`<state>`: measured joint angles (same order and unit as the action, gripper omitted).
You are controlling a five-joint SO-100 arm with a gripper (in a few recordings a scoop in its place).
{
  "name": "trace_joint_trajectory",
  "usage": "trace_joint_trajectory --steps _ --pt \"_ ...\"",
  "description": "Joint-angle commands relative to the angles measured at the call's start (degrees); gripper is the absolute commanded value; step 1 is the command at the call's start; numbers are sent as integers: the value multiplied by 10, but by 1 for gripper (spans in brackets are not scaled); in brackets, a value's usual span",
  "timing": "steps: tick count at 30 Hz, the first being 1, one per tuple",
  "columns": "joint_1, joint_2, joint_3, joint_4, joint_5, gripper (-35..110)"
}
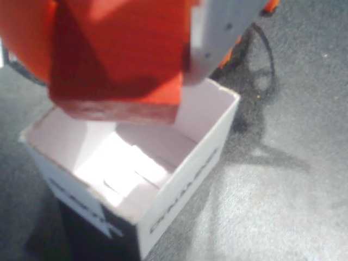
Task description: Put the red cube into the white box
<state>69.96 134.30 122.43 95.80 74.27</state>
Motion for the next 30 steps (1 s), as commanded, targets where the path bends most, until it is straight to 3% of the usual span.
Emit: trace_joint_trajectory --steps 1,7,12,17,22,30 --pt "-8 3 -11 1 -3 19" --pt "-11 4 -12 -2 -8 23" --pt "-12 8 -23 -15 -33 0" --pt "-64 7 -66 -63 -117 0" --pt "-250 -9 -115 -127 -123 0" --pt "-550 -55 -97 -287 -39 0"
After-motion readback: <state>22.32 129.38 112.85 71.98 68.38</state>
